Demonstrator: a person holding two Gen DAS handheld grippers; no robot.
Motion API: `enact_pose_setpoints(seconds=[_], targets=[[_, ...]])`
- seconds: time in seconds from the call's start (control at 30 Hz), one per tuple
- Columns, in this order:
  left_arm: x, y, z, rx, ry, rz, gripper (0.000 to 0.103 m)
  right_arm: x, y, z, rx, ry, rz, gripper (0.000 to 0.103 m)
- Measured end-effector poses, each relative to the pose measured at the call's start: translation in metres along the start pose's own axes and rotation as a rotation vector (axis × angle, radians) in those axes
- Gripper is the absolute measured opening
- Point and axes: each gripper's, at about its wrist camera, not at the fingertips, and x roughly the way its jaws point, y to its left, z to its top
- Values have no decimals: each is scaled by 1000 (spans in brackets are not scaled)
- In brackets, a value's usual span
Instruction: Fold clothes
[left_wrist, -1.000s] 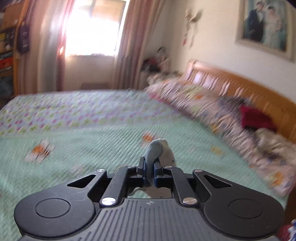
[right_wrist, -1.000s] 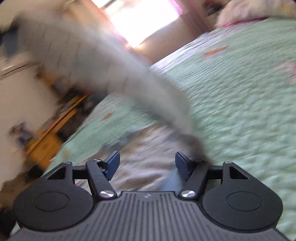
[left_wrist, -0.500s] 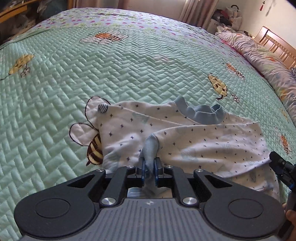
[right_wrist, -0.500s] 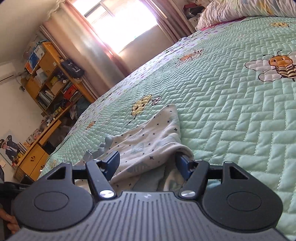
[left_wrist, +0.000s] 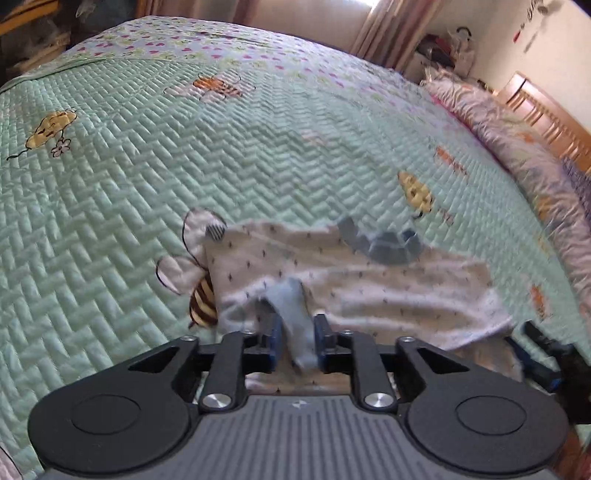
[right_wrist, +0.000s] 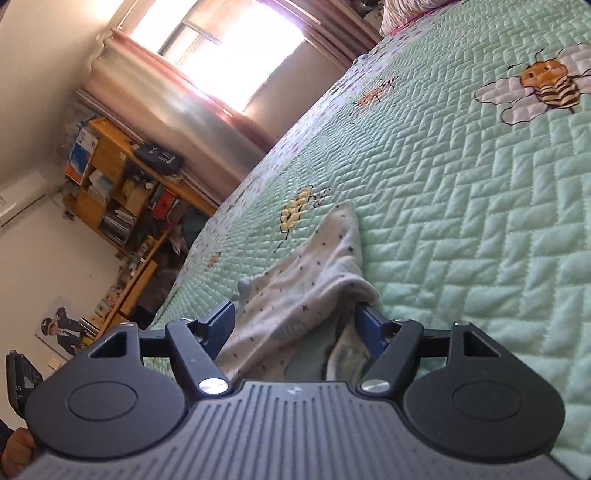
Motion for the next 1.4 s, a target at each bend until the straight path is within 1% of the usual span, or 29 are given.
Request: enact_pose_setpoints(seconds=[0.1,0.17,0.27,0.3,0.33,0.37,0.4,0.47,0.53,0.57,0.6,0.63,0.7,0.77,0.8,0.87,0.93,0.97,1.0,1.03,1.07,1.13,1.17,1.23,1.3,1.33,1.4], targets=[[16,-1,-7,-8,18,28,26,-7,-1,-4,4,-2,4,73],[23,0,-9,-26,19,37,31,-7,-3,-3,9,-6,10,73],[27,1,-9,-64,9,15,31,-9,-4,-3,19,-23,27,73],[28,1,-9,-74,5,3,28,-9,-5,-3,21,-28,33,73],[29,0,-8,-79,2,-10,16,-9,-3,-4,13,-26,35,73],[30,-1,-8,-78,0,-14,13,-8,-1,-5,-3,-24,31,74],[28,-3,-8,-71,-6,-12,11,-8,2,-6,-24,-25,22,74],[15,-8,-8,-62,-43,-32,10,-10,8,-6,-61,-46,-2,73],[-3,-12,-7,-51,-90,-52,10,-16,6,-3,-70,-80,-37,73],[-11,-12,-6,-43,-111,-50,10,-17,3,-1,-66,-88,-60,73],[-15,-11,-6,-35,-111,-40,10,-19,-2,0,-46,-95,-71,73],[-13,-10,-7,-23,-92,-15,10,-20,-8,1,-23,-101,-79,73],[-2,-7,-9,5,-45,46,10,-22,-16,2,30,-117,-66,73],[7,-3,-10,11,-27,73,12,-22,-16,2,41,-131,-62,74],[11,-2,-11,9,-24,83,13,-22,-17,2,45,-138,-49,74],[12,2,-11,-20,-23,82,22,-23,-20,2,67,-150,-4,74],[9,6,-12,-68,-30,62,44,-18,-27,4,142,-153,90,75],[4,8,-13,-91,-38,56,48,-15,-32,6,181,-150,135,75],[-2,9,-16,-112,-53,63,55,-12,-38,8,219,-146,177,76],[-8,10,-18,-132,-70,76,60,-9,-43,10,256,-143,219,77],[-15,11,-21,-152,-86,88,61,-6,-44,13,255,-146,224,77],[-26,5,-27,-150,-117,103,63,1,-40,20,216,-147,212,79],[-31,1,-29,-144,-131,108,63,5,-36,24,189,-137,220,80],[-34,-16,-34,-81,-141,109,65,13,-26,29,114,-102,242,83],[-30,-37,-35,-10,-130,96,66,21,-18,32,50,9,206,84],[-27,-46,-35,12,-122,84,66,25,-14,32,24,107,163,84],[-20,-60,-32,21,-112,51,66,24,-3,30,-62,260,83,83]])
